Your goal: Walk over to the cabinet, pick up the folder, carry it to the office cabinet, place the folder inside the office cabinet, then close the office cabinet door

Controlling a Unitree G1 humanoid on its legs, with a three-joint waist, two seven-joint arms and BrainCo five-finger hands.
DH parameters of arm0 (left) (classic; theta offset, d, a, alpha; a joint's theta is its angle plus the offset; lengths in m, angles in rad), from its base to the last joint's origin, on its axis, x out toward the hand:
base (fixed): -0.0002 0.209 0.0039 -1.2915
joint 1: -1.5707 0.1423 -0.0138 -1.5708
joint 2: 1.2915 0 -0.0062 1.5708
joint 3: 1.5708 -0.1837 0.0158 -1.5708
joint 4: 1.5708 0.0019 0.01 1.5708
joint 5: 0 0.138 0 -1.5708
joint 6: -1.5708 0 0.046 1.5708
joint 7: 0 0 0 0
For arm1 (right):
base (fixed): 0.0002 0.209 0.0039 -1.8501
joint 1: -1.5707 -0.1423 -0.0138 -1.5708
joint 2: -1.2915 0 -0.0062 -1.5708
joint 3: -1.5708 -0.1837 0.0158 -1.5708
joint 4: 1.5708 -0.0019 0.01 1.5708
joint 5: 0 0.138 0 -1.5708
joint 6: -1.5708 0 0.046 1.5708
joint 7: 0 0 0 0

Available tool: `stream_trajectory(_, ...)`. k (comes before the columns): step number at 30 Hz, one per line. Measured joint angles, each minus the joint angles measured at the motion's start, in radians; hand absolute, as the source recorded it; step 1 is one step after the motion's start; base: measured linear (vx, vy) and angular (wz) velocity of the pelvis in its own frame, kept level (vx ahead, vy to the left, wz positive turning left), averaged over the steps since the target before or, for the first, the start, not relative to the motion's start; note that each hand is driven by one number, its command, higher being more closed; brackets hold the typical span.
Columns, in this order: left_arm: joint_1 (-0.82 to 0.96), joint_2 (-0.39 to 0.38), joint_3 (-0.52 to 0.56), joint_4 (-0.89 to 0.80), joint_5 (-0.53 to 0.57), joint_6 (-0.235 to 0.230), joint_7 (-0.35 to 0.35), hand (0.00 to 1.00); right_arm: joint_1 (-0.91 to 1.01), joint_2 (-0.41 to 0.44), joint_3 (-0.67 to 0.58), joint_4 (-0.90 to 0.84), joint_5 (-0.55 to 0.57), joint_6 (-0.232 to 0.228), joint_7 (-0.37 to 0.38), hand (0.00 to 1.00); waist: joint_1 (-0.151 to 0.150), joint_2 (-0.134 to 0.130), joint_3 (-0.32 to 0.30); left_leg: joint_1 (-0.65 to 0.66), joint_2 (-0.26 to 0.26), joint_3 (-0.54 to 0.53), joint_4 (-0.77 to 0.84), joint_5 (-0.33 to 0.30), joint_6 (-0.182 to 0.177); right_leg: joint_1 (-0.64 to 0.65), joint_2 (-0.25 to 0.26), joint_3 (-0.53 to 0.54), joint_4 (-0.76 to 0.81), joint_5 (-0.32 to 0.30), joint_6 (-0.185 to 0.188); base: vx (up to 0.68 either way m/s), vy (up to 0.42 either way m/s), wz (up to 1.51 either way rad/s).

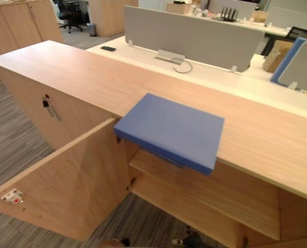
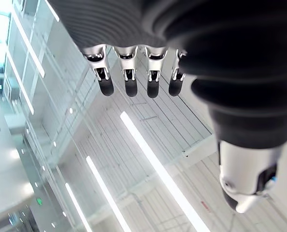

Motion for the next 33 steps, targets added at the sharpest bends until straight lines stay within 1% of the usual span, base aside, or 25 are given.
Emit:
stream_trajectory(1, -0.006, -0.014, -0.007, -0.003, 0.060, 0.001, 0.031, 0.00, 0.000, 0.000, 0.000, 0.000, 0.000, 0.004, 0.000, 0.00, -0.002, 0.000, 0.000, 0.000, 0.000, 0.004, 0.002, -0.001, 0.001, -0.001, 0.000, 0.004, 0.000, 0.000, 0.000, -0.02, 0.032, -0.19)
stream_trajectory(2, -0.021, -0.054, -0.042, -0.013, 0.171, 0.002, 0.087, 0.00, 0.001, 0.001, -0.001, 0.001, -0.001, 0.012, 0.000, 0.00, -0.009, 0.000, 0.001, 0.000, 0.002, 0.019, 0.010, -0.006, 0.003, -0.003, 0.000, 0.017, -0.001, 0.002, -0.001, -0.01, 0.028, -0.21)
stream_trajectory(3, -0.029, -0.065, -0.065, -0.017, 0.229, 0.002, 0.117, 0.00, 0.001, 0.002, -0.001, 0.002, -0.002, 0.013, 0.000, 0.00, -0.011, 0.001, 0.001, 0.001, 0.002, 0.023, 0.014, -0.009, 0.003, -0.003, 0.000, 0.021, -0.001, 0.002, -0.001, 0.00, 0.028, -0.25)
stream_trajectory(4, -0.043, -0.074, -0.117, -0.025, 0.299, 0.002, 0.151, 0.00, 0.002, 0.007, -0.002, 0.002, -0.002, 0.015, 0.000, 0.00, -0.018, 0.000, 0.001, 0.004, 0.003, 0.029, 0.016, -0.012, 0.003, -0.002, 0.001, 0.029, -0.001, 0.004, 0.002, 0.00, 0.015, -0.26)
stream_trajectory(5, -0.058, -0.069, -0.186, -0.025, 0.400, 0.002, 0.190, 0.00, 0.002, 0.011, -0.002, 0.006, -0.006, 0.016, -0.001, 0.00, -0.019, 0.001, 0.002, 0.015, 0.007, 0.044, 0.010, -0.013, 0.003, -0.001, 0.004, 0.044, -0.004, 0.007, 0.003, 0.01, 0.007, -0.28)
stream_trajectory(6, -0.064, -0.066, -0.223, -0.025, 0.443, 0.003, 0.204, 0.00, 0.002, 0.014, 0.000, 0.010, -0.006, 0.017, -0.001, 0.00, -0.019, 0.001, 0.001, 0.018, 0.009, 0.050, 0.007, -0.013, 0.003, -0.001, 0.004, 0.050, -0.005, 0.008, 0.004, 0.02, 0.004, -0.33)
stream_trajectory(7, -0.079, -0.063, -0.290, -0.025, 0.544, 0.003, 0.224, 0.00, 0.003, 0.020, 0.005, 0.013, -0.018, 0.019, -0.001, 0.00, -0.022, 0.002, 0.002, 0.025, 0.014, 0.064, 0.004, -0.014, 0.003, -0.001, 0.006, 0.063, -0.007, 0.017, 0.010, 0.03, 0.005, -0.30)
stream_trajectory(8, -0.084, -0.056, -0.324, -0.025, 0.582, 0.003, 0.231, 0.00, 0.003, 0.024, 0.008, 0.014, -0.024, 0.020, -0.001, 0.00, -0.021, 0.002, 0.002, 0.032, 0.018, 0.075, -0.002, -0.014, 0.003, -0.001, 0.008, 0.074, -0.010, 0.019, 0.010, 0.03, 0.005, -0.38)
stream_trajectory(10, -0.101, -0.013, -0.417, -0.019, 0.739, 0.003, 0.247, 0.00, -0.003, 0.028, 0.028, 0.034, -0.041, 0.021, -0.001, 0.00, -0.029, 0.005, 0.002, 0.048, 0.029, 0.104, -0.013, -0.016, 0.003, 0.001, 0.013, 0.104, -0.021, 0.027, 0.007, 0.02, 0.002, -0.42)
stream_trajectory(13, -0.122, 0.037, -0.476, 0.035, 0.853, 0.002, 0.262, 0.00, -0.003, 0.023, 0.085, 0.050, -0.042, 0.020, -0.001, 0.00, -0.042, 0.013, -0.001, 0.069, 0.041, 0.137, -0.027, -0.019, 0.004, 0.000, 0.017, 0.137, -0.023, 0.029, 0.006, 0.02, 0.008, -0.34)
stream_trajectory(17, -0.133, 0.076, -0.517, 0.094, 0.947, 0.004, 0.271, 0.00, -0.010, 0.018, 0.139, 0.055, -0.045, 0.020, -0.001, 0.00, -0.048, 0.018, -0.005, 0.086, 0.050, 0.164, -0.040, -0.022, 0.005, -0.003, 0.021, 0.167, -0.028, 0.034, 0.004, 0.02, 0.023, -0.22)
stream_trajectory(20, -0.134, 0.101, -0.543, 0.117, 0.985, 0.003, 0.285, 0.00, -0.018, 0.017, 0.169, 0.072, -0.046, 0.016, -0.002, 0.00, -0.051, 0.021, -0.015, 0.088, 0.053, 0.181, -0.044, -0.023, 0.005, -0.009, 0.021, 0.179, -0.028, 0.035, 0.004, 0.01, 0.021, -0.15)
stream_trajectory(24, -0.144, 0.132, -0.554, 0.154, 1.029, 0.004, 0.300, 0.00, -0.025, 0.017, 0.179, 0.079, -0.079, 0.016, -0.002, 0.00, -0.055, 0.032, -0.023, 0.091, 0.054, 0.197, -0.046, -0.023, 0.005, -0.017, 0.020, 0.199, -0.027, 0.039, 0.004, -0.01, 0.032, -0.13)
stream_trajectory(27, -0.146, 0.145, -0.568, 0.162, 1.058, 0.004, 0.311, 0.00, -0.027, 0.016, 0.205, 0.079, -0.079, 0.016, -0.001, 0.00, -0.057, 0.037, -0.030, 0.104, 0.058, 0.215, -0.057, -0.022, 0.005, -0.018, 0.020, 0.218, -0.027, 0.042, 0.004, -0.02, 0.027, -0.18)
stream_trajectory(33, -0.192, 0.180, -0.619, 0.273, 1.097, 0.006, 0.319, 0.00, -0.029, 0.017, 0.218, 0.080, -0.083, 0.014, -0.001, 0.00, -0.070, 0.038, -0.044, 0.105, 0.069, 0.246, -0.060, -0.022, 0.005, -0.032, 0.028, 0.250, -0.027, 0.051, -0.001, -0.01, 0.016, -0.15)
